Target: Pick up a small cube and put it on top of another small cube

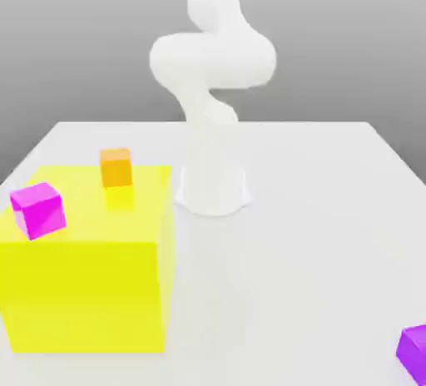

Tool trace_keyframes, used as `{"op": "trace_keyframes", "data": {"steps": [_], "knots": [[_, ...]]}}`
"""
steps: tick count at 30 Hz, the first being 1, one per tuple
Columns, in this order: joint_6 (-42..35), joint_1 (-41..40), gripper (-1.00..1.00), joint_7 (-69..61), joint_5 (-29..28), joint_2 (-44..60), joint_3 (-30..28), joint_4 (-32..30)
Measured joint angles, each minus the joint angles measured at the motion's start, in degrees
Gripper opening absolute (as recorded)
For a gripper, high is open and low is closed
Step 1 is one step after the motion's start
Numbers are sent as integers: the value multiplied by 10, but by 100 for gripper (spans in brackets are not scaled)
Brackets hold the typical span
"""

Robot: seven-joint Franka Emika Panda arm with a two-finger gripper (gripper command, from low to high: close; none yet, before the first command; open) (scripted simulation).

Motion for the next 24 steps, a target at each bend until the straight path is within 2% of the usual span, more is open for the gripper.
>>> {"op": "trace_keyframes", "data": {"steps": [12, 24], "knots": [[-79, -37, 0, -353, -159, -89, -210, -52], [-64, -31, 0, -682, -322, -61, -457, -111]]}}
